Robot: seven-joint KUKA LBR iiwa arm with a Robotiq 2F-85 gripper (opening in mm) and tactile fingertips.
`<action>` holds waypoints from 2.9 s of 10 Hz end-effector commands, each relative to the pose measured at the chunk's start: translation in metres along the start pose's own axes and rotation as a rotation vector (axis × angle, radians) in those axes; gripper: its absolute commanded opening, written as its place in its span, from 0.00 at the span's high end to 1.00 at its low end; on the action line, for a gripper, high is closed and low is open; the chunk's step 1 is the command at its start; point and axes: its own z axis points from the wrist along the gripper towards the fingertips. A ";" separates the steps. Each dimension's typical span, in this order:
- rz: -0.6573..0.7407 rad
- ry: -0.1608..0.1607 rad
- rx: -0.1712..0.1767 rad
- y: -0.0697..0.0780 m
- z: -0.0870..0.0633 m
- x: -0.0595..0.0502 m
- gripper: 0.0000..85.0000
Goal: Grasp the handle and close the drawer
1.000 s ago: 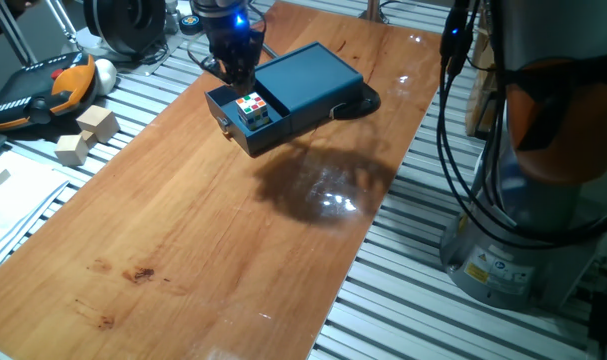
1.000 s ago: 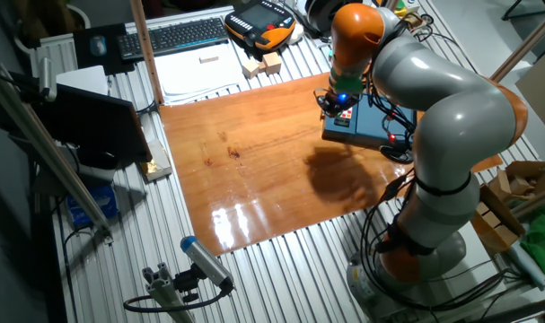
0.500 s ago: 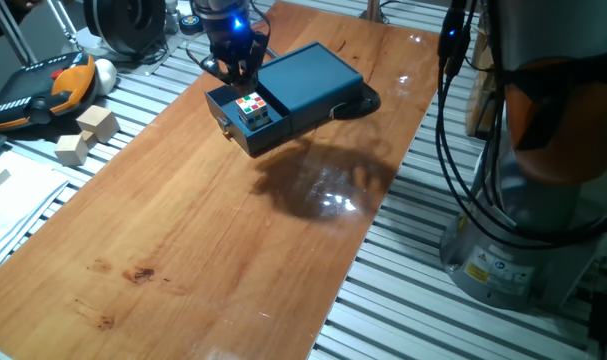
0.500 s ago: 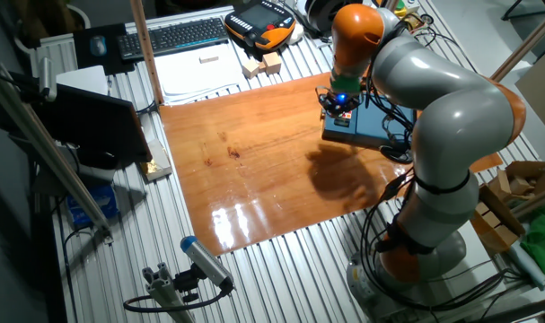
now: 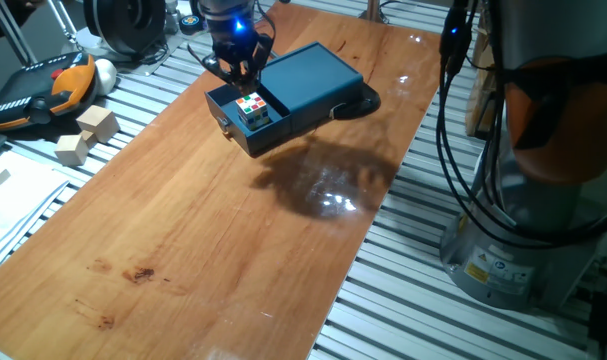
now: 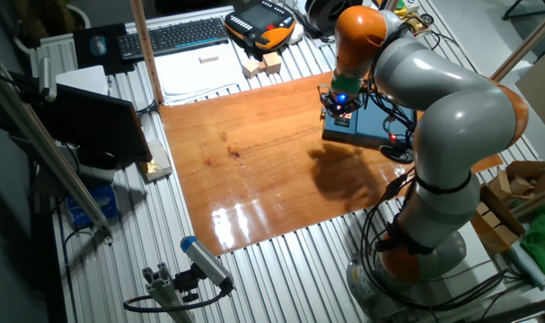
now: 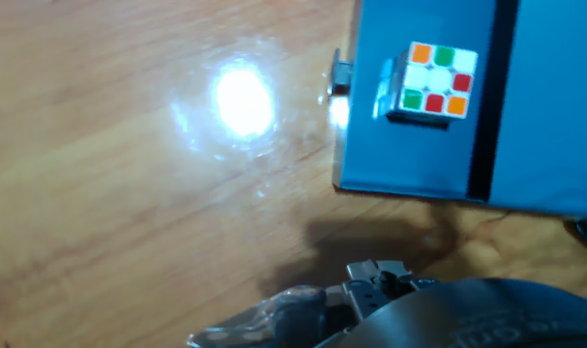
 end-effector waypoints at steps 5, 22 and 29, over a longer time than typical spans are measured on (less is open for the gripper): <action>0.413 0.010 -0.014 0.002 0.002 0.002 0.98; 0.627 0.035 -0.013 0.002 0.016 0.002 0.93; 0.954 0.053 -0.039 -0.004 0.014 -0.001 0.98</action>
